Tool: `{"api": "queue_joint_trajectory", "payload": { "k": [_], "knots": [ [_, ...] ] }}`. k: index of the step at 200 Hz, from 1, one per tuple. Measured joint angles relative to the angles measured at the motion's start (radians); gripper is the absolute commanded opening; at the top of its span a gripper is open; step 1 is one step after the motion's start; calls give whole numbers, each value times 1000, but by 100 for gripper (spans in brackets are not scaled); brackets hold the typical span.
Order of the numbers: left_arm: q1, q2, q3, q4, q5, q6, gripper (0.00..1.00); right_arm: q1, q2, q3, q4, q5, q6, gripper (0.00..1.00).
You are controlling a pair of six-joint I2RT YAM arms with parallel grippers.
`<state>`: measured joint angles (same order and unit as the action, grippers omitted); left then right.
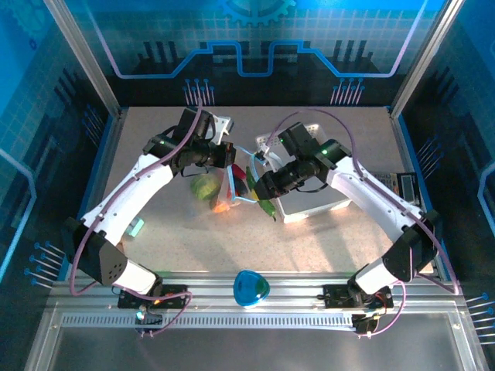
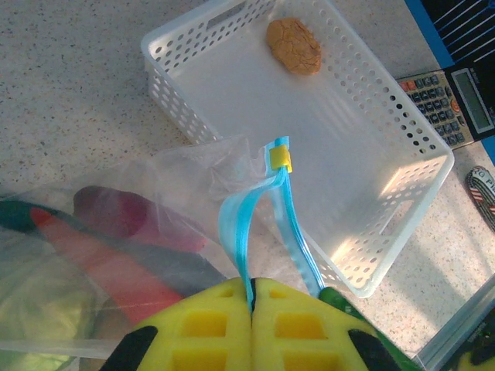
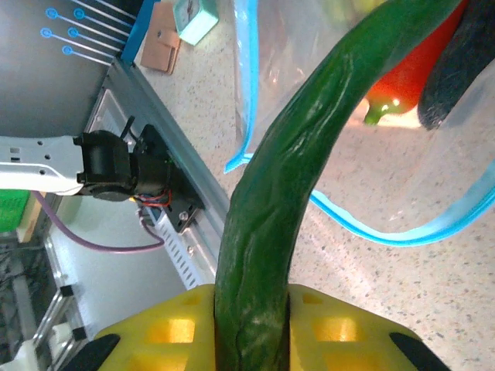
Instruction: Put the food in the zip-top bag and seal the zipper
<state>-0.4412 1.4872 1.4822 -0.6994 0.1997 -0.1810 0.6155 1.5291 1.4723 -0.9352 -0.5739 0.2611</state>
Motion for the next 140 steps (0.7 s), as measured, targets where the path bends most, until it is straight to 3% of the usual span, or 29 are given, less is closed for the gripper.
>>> {"api": "queue_joint_trajectory", "payload": {
  "k": [82, 140],
  "knots": [
    [0, -14, -61, 43, 31, -3, 0, -28, 212, 99, 46, -112, 88, 21],
    [0, -16, -72, 54, 45, -3, 0, -28, 238, 116, 182, -109, 224, 21]
  ]
}}
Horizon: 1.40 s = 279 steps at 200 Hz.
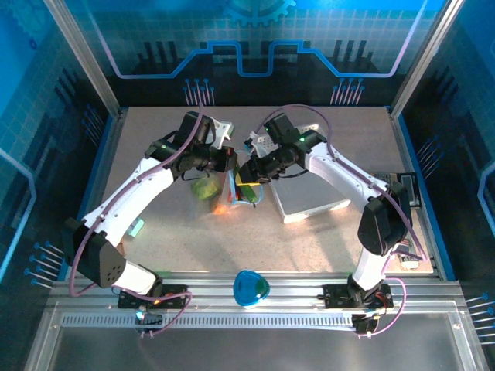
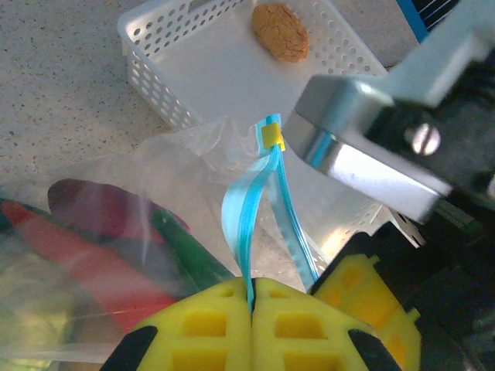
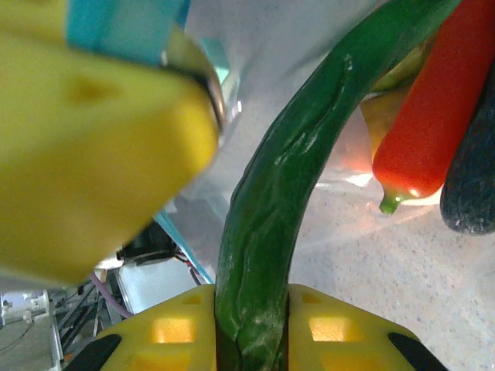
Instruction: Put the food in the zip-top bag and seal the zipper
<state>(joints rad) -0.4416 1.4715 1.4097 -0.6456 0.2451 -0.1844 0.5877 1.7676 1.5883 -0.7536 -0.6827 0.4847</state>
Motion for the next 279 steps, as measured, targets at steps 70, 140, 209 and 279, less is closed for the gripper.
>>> {"api": "queue_joint_trajectory", "payload": {
  "k": [70, 140, 209, 279],
  "knots": [
    [0, 0, 0, 0, 11, 0, 1, 5, 2, -45, 145, 127, 131, 26],
    [1, 0, 1, -11, 6, 2, 1, 49, 43, -45, 147, 265, 136, 45],
    [3, 0, 13, -27, 4, 3, 2, 54, 36, -42, 129, 328, 103, 51],
    [2, 0, 26, -31, 3, 7, 1, 5, -348, -98, 92, 430, -1, 57]
  ]
}}
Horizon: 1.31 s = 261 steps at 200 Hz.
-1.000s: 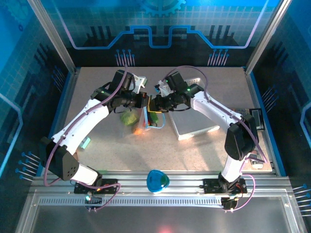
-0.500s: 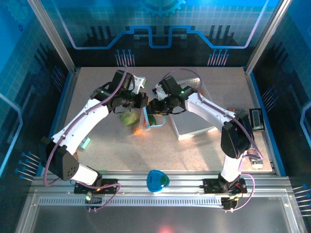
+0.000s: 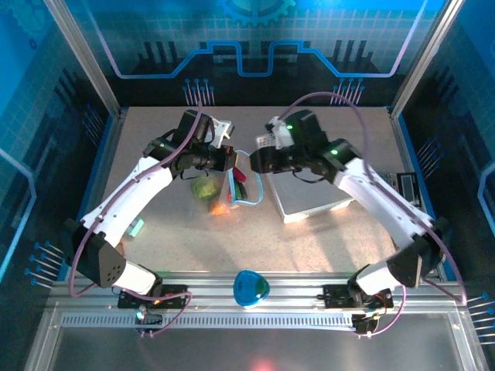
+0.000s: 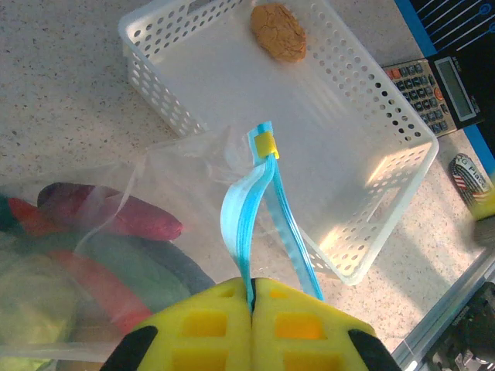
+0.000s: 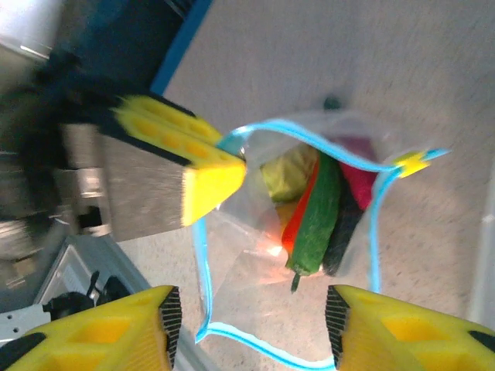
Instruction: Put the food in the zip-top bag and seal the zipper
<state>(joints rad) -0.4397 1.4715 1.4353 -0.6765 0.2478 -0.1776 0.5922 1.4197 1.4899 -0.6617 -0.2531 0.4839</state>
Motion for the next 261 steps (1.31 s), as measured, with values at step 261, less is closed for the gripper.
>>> {"api": "queue_joint_trajectory", "payload": {
  "k": [261],
  "knots": [
    [0, 53, 51, -47, -42, 23, 1, -335, 875, 530, -192, 677, -277, 72]
  ]
}}
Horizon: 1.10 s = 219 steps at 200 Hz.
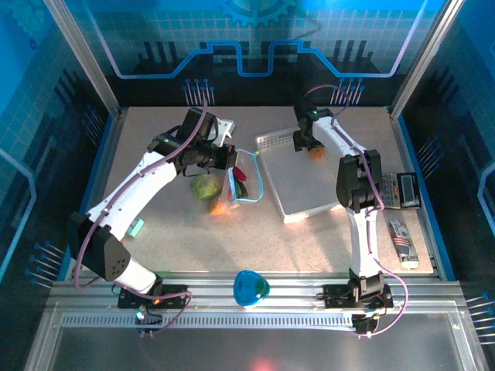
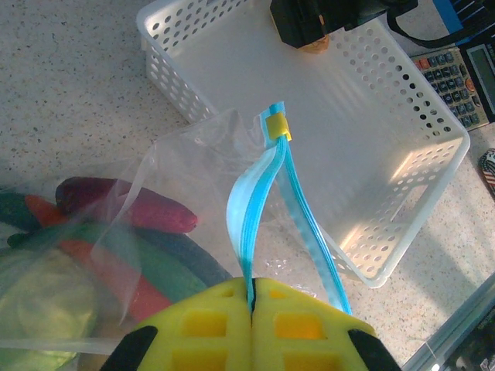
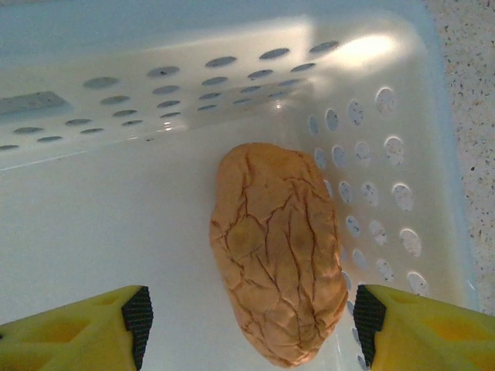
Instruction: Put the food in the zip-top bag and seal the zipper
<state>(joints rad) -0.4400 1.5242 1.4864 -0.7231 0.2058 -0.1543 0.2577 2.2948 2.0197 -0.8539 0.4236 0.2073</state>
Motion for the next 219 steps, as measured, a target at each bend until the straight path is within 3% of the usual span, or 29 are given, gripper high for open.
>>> {"api": "queue_joint_trajectory", "payload": {
  "k": [85, 159, 219],
  "knots": [
    [5, 0, 5, -5, 0, 4, 1, -4, 72, 38, -37, -5, 1, 72],
    [5, 0, 5, -5, 0, 4, 1, -10, 73, -15, -44, -109, 1, 69],
    [5, 0, 5, -5, 0, 4, 1, -10, 73, -8, -46, -117, 1, 71]
  ]
}}
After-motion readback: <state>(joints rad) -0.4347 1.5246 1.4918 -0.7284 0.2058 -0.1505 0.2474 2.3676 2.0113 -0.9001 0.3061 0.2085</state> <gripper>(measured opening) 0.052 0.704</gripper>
